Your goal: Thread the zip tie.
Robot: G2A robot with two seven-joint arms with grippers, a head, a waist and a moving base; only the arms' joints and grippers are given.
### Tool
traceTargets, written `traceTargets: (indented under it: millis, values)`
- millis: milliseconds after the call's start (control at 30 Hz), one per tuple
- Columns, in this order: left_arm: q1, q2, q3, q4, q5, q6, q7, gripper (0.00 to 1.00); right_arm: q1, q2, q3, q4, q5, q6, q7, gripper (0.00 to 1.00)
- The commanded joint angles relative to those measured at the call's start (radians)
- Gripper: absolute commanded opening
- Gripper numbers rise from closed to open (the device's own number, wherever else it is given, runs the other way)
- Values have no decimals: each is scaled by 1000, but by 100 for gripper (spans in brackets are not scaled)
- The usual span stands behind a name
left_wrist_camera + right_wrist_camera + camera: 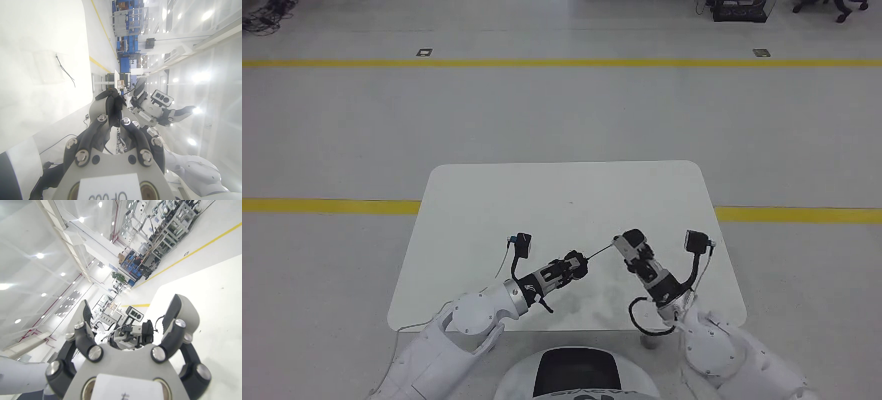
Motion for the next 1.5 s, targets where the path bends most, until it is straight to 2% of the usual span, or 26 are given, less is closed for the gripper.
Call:
traceTargets:
  millis: [0,200,367,533,800,1167,1467]
  values:
    - [0,0,0,0,0,0,0,0,-12,14,51,-26,48,0,121,100]
    - [0,0,0,0,0,0,0,0,-53,35,160,-79,247,0,397,100]
    - [0,0,0,0,0,0,0,0,-78,26,239,-75,399,0,617,100]
    - [0,0,0,0,0,0,0,0,-95,-2,282,-54,487,0,775,100]
    - [0,0,0,0,0,0,0,0,-113,-67,344,8,591,0,992,100]
    - [0,0,0,0,0,0,0,0,-138,-158,420,76,635,0,1235,100]
    - [0,0,0,0,0,0,0,0,-138,-158,420,76,635,0,1235,100]
